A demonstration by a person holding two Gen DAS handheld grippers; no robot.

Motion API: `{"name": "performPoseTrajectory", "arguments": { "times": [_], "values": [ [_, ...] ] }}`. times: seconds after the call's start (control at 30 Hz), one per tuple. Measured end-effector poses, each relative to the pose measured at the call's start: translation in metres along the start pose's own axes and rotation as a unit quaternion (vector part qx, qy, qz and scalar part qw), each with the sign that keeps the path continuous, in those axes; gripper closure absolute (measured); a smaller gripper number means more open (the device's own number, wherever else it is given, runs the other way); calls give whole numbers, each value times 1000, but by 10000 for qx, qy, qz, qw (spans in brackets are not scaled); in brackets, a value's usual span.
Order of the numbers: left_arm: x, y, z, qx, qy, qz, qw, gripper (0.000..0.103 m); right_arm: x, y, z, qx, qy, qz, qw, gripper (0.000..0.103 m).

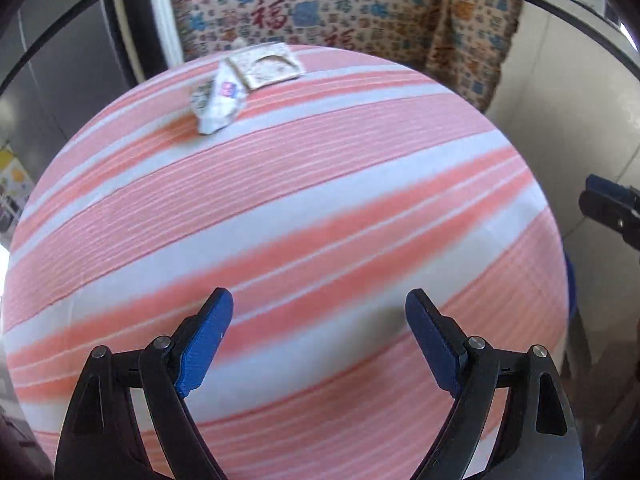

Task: Collect trash
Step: 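Move both tools back over the table toward the white snack bag and tissue pack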

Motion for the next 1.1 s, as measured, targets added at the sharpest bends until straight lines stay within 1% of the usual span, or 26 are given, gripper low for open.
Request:
{"name": "performPoseTrajectory", "arguments": {
  "times": [0.07,0.1,0.23,0.27,0.3,0.33,0.37,0.43,0.5,0.53,0.63,0.77,0.87,0.93,1.0,1.03,1.1],
  "values": [
    [-7,2,22,123,158,-9,9998,13,-25,5,34,35,249,258,9993,33],
    [-8,2,31,174,198,-27,9996,11,-36,7,47,79,285,354,9989,33],
    [-11,6,63,395,449,-75,9982,10,-85,13,90,417,226,721,9963,33],
    [-11,5,69,453,520,-93,9976,6,-95,13,96,474,200,784,9956,33],
    [-11,4,75,530,586,-111,9968,1,-105,14,104,523,183,839,9949,33],
    [-13,2,79,587,626,-154,9962,0,-114,15,109,560,163,896,9943,31],
    [-13,2,81,627,644,-173,9958,0,-117,15,115,659,71,825,9944,31],
    [-14,2,80,597,670,-166,9958,0,-125,20,123,703,83,811,9942,31],
    [-15,3,81,599,668,-164,9958,0,-131,23,125,630,11,796,9948,30],
    [-15,3,81,605,656,-166,9959,0,-137,24,128,597,-8,762,9953,28],
    [-12,3,80,597,594,-169,9963,0,-138,23,128,562,-50,594,9966,25],
    [-13,4,80,581,559,-166,9966,0,-140,24,129,560,-55,607,9966,25],
    [-12,9,82,517,471,-83,9975,1,-140,24,128,559,-51,609,9966,25],
    [-9,19,85,621,388,-179,9972,1,-140,24,128,561,-52,609,9966,25],
    [-11,36,84,714,225,-212,9970,1,-139,24,128,576,-64,609,9965,25],
    [-16,47,82,709,112,-188,9972,1,-142,24,129,577,-66,611,9964,25],
    [-29,68,75,591,11,-194,9981,1,-142,25,129,578,-66,612,9964,25]
  ]
}}
Point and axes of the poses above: each gripper's, at about its wrist camera, not at the fingertips, and x roughly against the way its jaws point, z to its left, y to its top, the point moved 1 cm from there along -x, roughly the way its jaws point, and after that the axes turned 11 degrees about -z, right-handed, at the moved point
